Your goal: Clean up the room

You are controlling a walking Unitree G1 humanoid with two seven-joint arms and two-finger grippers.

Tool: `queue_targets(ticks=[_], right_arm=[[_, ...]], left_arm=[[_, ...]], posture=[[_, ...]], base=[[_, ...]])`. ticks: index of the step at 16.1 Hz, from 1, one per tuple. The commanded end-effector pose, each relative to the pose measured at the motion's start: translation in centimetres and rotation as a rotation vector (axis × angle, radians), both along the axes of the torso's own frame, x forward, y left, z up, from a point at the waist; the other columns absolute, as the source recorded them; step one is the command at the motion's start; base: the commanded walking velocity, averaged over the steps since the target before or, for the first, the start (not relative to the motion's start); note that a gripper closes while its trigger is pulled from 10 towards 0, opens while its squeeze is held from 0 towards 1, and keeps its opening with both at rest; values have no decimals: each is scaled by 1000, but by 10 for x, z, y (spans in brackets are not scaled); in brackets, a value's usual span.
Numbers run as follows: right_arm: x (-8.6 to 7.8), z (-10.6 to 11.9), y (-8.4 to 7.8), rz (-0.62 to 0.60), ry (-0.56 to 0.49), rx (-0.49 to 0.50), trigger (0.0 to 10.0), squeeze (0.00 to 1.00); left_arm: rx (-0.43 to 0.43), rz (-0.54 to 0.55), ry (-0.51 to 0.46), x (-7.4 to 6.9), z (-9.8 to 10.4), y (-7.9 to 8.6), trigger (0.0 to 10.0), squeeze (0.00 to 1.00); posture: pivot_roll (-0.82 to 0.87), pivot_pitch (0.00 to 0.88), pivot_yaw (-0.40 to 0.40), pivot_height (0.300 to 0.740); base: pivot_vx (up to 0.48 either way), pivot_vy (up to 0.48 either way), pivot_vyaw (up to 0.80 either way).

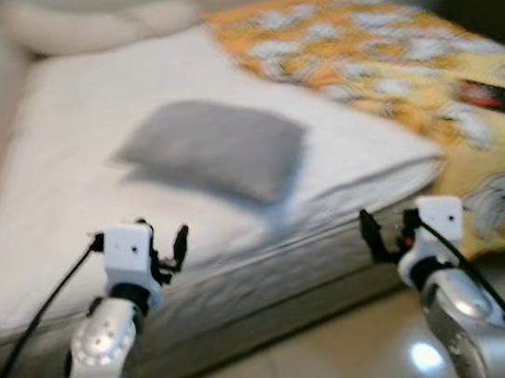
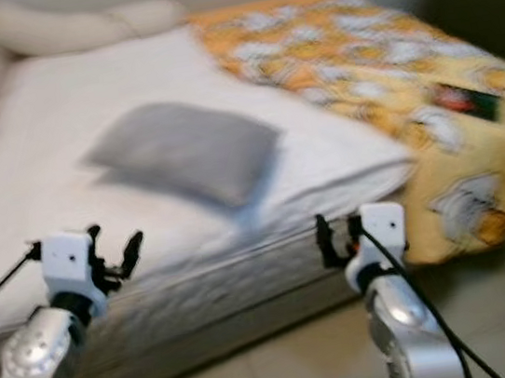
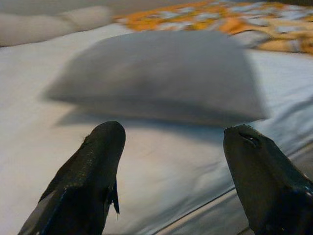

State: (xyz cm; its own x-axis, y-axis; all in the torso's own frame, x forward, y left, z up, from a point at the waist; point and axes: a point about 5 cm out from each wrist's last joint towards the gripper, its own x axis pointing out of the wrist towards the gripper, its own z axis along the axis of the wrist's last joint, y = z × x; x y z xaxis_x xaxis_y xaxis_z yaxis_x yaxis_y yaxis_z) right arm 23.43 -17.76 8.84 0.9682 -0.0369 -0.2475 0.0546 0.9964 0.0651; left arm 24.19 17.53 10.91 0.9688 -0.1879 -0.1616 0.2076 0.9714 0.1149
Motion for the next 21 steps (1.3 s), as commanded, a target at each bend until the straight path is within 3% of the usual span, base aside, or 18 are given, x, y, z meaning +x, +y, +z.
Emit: queue_targets(ticks=[1, 12, 14, 18, 21], right_arm=[[0, 2, -10, -35, -11, -21, 10000, 0], [12, 7, -10, 13, -47, -28, 10000, 0], [16, 10, -4, 75, -60, -28, 10000, 0], [17, 11, 10, 174, -69, -36, 10000, 0], [17, 9, 11, 170, -69, -31, 10000, 0]], left_arm=[[-8, -31, -20, 3, 5, -8, 10000, 0], [3, -31, -32, 6, 6, -6, 10000, 0], [5, -27, -37, 7, 6, -5, 10000, 0], [6, -22, -47, 10, 9, -4, 10000, 0], [8, -22, -49, 9, 8, -3, 10000, 0]], posture=[[-8, 0, -11, 740], [1, 0, -13, 740], [3, 0, -16, 740], [7, 0, -14, 740], [11, 0, -17, 740]], base=[[356, 0, 0], [356, 0, 0], [351, 0, 0], [350, 0, 720], [349, 0, 800]])
